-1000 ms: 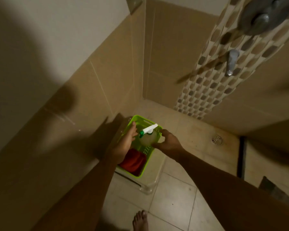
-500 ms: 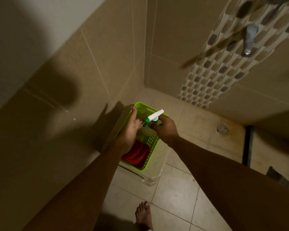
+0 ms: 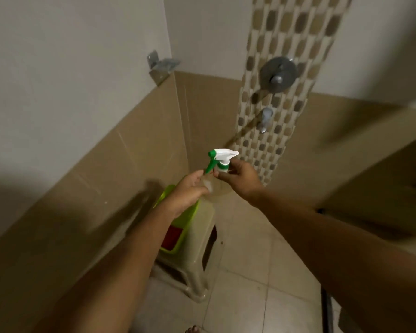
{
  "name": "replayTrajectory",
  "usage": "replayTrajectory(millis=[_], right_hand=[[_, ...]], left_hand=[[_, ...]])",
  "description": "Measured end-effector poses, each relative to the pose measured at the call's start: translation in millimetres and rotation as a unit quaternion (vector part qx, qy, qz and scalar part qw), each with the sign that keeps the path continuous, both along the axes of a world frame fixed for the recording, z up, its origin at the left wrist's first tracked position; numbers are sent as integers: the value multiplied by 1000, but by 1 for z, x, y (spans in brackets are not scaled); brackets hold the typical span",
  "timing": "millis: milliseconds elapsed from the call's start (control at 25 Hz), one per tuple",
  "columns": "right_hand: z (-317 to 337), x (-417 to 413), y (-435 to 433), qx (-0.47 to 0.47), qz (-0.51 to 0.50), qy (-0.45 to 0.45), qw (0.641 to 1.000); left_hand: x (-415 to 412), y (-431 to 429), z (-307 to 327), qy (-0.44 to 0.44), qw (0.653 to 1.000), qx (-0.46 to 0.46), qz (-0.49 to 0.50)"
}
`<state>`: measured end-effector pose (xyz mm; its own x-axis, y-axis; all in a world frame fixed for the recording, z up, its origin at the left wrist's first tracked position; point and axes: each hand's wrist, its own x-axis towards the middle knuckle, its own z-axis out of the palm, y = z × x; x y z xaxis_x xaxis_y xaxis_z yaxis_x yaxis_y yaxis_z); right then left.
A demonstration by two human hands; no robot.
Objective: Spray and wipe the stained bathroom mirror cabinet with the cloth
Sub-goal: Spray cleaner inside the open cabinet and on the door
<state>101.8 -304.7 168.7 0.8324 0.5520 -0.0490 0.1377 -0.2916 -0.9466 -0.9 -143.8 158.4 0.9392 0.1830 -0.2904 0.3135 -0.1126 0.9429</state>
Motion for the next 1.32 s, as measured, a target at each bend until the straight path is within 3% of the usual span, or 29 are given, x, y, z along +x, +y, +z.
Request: replayTrajectory(millis=[240,480,640,960,1120,1320], right_hand=[[188,-29,-197,49,-28,-112,992],[336,-60,-403,93,-142,-198,965],[397,-73,-519,121,-219,-236,939],[475,-69,-695,169,-304,-281,895],[524,-33,-758,173,-284,-244,911],[590,31,-810,221,-130,-200,946]], left_hand=[[-10,-179,172,-117,977,143,-102],[4,-370,311,-189,931,187,-251],[20,-498,371,-252,894,166,-330],[74,-690,444,-354,851,149,-358],[121,-742,478,-358,829,114,-413],[184,-788,533,-343,813,79,-464]])
